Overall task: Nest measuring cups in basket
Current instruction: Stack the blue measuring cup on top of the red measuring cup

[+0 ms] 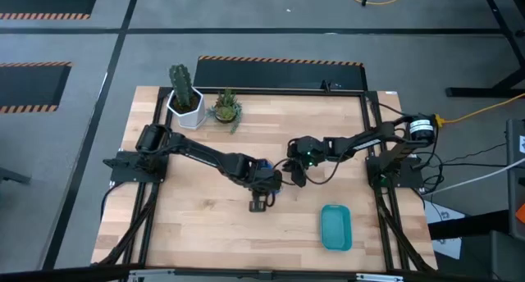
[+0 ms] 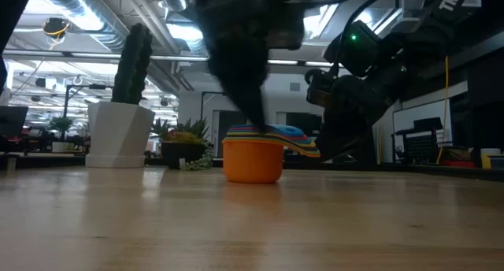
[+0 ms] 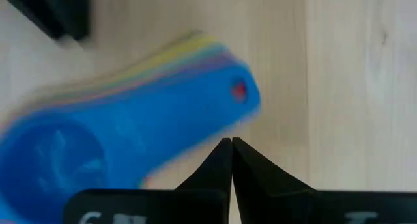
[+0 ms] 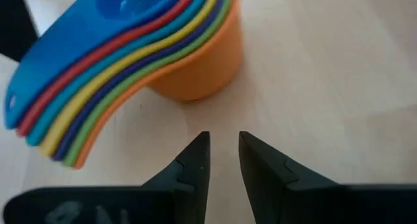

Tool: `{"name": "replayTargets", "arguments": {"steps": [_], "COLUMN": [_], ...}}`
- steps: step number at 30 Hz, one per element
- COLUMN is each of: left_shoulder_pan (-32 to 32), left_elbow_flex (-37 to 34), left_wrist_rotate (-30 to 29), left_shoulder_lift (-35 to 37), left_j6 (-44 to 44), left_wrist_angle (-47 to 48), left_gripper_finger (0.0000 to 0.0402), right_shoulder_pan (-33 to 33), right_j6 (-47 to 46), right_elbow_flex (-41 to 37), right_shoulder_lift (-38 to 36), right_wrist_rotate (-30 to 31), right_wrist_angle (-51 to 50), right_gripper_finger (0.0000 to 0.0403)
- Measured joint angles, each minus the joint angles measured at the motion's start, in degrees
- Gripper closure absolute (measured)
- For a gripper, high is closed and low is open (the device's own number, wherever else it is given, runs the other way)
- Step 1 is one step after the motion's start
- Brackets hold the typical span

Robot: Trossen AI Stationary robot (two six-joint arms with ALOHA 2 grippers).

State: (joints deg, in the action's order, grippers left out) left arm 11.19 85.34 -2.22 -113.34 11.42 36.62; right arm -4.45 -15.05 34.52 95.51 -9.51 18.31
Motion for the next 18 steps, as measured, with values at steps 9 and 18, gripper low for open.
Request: {"name": "replayTargets", "arguments": {"steps": [9,18], "left_shoulder_pan": [-2.9,-2.23], "left_elbow_flex": [0.15,0.15], "left_wrist_rotate": [0.13,3.14], "left_shoulder_lift": [0.04,0.04], "left_j6": [-0.02,-2.16], "left_wrist_angle": [-1.9,-1.88], "left_gripper_finger": [0.0396,0.0397], "right_shoulder_pan": [2.57,2.89], "right_j6": [-2.71,-2.65], "right_elbow_flex": [0.0,-0.04], "right_shoulder_lift": [2.75,2.42], "right_wrist_rotate": [-2.65,-2.63], "right_wrist_angle": [5.44,5.85], "right_gripper_finger": [0.0317,0.0317]}}
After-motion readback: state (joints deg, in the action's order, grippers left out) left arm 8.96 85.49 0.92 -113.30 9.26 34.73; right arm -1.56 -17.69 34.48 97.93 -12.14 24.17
